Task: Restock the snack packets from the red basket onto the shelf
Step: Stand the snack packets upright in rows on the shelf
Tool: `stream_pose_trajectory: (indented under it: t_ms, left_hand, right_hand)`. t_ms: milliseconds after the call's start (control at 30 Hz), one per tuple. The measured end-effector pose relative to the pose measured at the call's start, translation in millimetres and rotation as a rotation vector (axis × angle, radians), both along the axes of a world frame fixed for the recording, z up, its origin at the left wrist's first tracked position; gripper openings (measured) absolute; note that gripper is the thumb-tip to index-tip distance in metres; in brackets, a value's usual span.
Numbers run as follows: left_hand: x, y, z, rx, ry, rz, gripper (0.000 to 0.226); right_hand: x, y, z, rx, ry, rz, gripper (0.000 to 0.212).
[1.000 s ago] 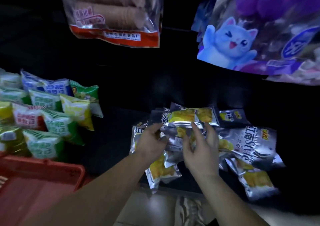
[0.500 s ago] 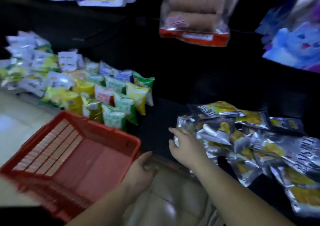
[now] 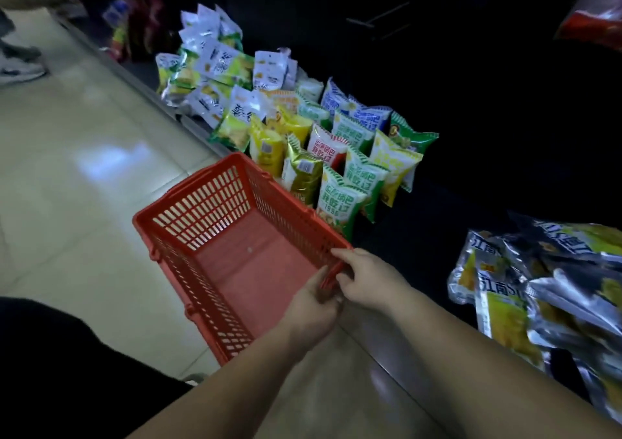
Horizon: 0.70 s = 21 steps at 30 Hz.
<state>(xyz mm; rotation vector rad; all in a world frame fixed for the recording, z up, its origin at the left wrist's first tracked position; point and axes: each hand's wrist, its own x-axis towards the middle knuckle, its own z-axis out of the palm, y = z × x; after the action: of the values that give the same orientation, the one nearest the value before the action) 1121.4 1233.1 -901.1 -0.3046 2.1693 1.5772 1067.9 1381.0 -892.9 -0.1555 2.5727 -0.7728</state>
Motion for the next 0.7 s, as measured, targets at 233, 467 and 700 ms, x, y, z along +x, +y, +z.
stream_pose_trajectory:
  t_ms: [233,467,700]
  left_hand:
    - [-17.4,18.9,27.9,-0.077,0.026,-0.019,0.029]
    - [-19.8,109.5,85.5,-0.036,0.061,-0.103,0.041]
    - [-35.5,230.3,107.5,0.055,-0.024,-0.203,0.043]
  right_hand:
    - [-3.6,20.1,42.3,0.08,-0.015,0.06,0.042]
    - [9.6,134.9,103.0,0.229,-0.077,-0.057,0.039]
    - [57.8,265.0,113.5,0.054,-0.039,-0.523,0.023]
